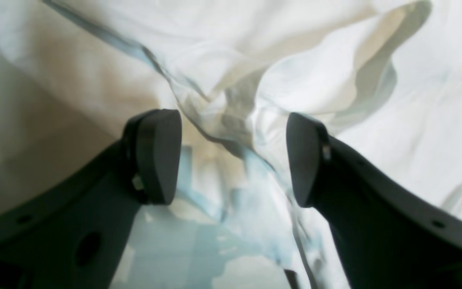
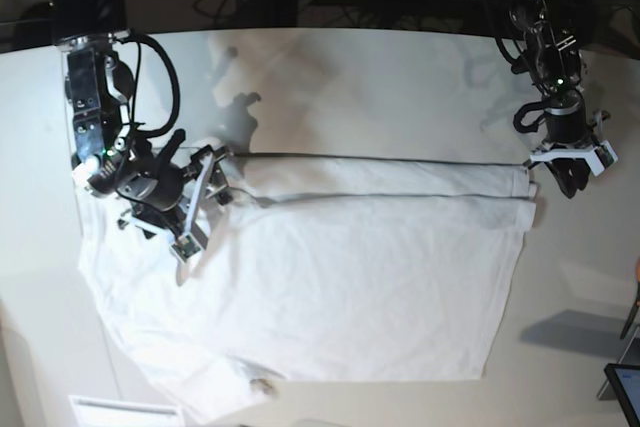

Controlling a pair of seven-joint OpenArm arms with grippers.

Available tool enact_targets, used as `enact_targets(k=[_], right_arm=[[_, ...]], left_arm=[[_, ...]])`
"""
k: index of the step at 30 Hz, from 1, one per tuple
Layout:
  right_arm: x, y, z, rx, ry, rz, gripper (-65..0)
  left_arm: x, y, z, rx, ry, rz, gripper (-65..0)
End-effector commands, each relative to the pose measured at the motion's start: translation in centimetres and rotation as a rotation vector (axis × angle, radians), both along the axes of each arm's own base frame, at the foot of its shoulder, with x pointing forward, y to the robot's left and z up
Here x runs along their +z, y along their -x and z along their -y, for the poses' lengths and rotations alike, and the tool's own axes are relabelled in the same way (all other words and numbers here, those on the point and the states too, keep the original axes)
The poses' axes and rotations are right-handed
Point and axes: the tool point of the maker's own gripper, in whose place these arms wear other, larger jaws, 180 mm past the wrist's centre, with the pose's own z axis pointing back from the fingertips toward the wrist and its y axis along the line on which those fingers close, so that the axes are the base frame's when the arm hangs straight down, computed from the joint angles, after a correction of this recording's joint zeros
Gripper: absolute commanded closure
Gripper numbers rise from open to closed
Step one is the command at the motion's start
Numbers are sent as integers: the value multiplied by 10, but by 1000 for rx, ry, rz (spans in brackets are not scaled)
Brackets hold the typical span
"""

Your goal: Fold the T-shirt properly

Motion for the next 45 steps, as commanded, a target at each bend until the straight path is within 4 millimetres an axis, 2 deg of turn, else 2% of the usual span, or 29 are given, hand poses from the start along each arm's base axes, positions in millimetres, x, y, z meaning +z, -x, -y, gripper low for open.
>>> enact_targets(k=[1, 7, 9, 13, 14, 21, 32, 37, 45], right_arm=[[8, -9, 0, -1, -12, 29, -386], [-6, -9, -2, -13, -39, 2, -369], [-9, -9, -2, -16, -40, -7, -299], [-11, -14, 1, -23, -36, -15, -73], [-11, -14, 0, -23, -38, -15, -41], [-1, -25, -2, -21, -41, 10, -30], [33, -56, -6, -16, -32, 74, -30], [24, -65, -1, -32, -31, 46, -30], [20, -73, -50, 99, -24, 58, -35]], left_arm=[[20, -6, -6, -2, -39, 53, -148], [19, -5, -6, -1, -39, 50, -148], [19, -5, -6, -1, -39, 50, -148], [19, -5, -6, -1, -39, 50, -148], [19, -5, -6, -1, -39, 50, -148], [19, -5, -6, -2, -39, 50, -148], [18, -5, -5, -3, -37, 49, -148], [18, -6, -3, -9, -36, 48, -148], [18, -6, -3, -9, -36, 48, -148]])
